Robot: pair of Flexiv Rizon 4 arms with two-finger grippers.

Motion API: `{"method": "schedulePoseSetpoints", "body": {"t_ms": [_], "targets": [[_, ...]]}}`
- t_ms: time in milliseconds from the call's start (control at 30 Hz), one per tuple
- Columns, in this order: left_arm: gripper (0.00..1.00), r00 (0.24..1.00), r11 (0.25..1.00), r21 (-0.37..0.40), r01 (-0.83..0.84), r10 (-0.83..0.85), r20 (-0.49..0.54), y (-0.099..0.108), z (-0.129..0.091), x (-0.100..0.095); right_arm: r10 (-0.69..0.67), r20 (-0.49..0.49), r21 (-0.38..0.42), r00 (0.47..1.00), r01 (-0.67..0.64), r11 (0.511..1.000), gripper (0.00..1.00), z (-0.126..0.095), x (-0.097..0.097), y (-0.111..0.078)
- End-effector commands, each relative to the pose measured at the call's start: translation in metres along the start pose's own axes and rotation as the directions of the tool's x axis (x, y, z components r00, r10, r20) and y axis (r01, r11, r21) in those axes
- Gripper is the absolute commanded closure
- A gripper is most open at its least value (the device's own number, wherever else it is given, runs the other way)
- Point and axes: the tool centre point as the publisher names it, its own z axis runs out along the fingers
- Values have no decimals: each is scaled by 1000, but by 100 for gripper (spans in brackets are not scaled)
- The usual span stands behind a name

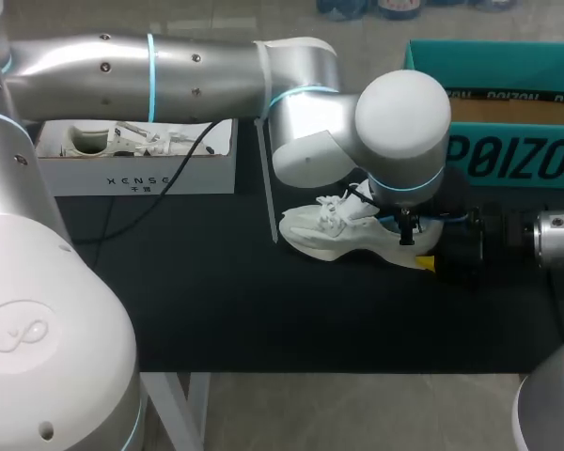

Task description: Take the shoe out of the shoebox, open the shoe tongue, remove and reinsert the insole, then place the shoe into the shoebox

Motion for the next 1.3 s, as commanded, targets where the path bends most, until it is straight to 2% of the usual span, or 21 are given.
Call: {"method": "schedulePoseSetpoints", "body": {"t_ms": [33,267,400,500,600,667,733,767,900,1000,1100,1300], "targets": [[100,1000,1000,13,1,-1,3,-2,0,-1,0,2,2,1000,0,1000,100,2,1,-2],[100,1000,999,41,3,-4,11,-7,-10,0,0,2,2,1000,0,1000,100,2,1,-2],[100,1000,996,91,5,-4,-8,-24,-23,4,0,2,2,1000,0,1000,100,2,1,-2],[100,1000,988,156,2,3,-31,-48,-36,6,0,2,2,1000,0,1000,100,2,1,-2],[100,996,966,258,23,1,-92,-76,-59,7,0,2,2,1000,0,1000,100,2,1,-2],[100,983,934,350,72,-7,-181,-92,-78,5,0,2,2,1000,0,1000,100,2,1,-2],[100,970,906,404,126,-28,-240,-101,-96,0,0,2,2,1000,0,1000,100,2,1,-2],[100,959,880,448,157,-27,-283,-102,-106,-2,0,2,2,1000,0,1000,100,2,1,-2],[100,939,822,523,227,-41,-341,-96,-137,-14,0,2,2,1000,0,1000,100,2,1,-2],[100,925,779,562,278,-59,-376,-83,-156,-22,0,2,2,1000,0,1000,100,2,1,-2],[100,916,764,566,311,-82,-393,-69,-172,-28,0,2,2,1000,0,1000,100,2,1,-2],[100,916,764,566,311,-82,-393,-69,-172,-28,0,2,2,1000,0,1000,100,2,1,-2]]}}
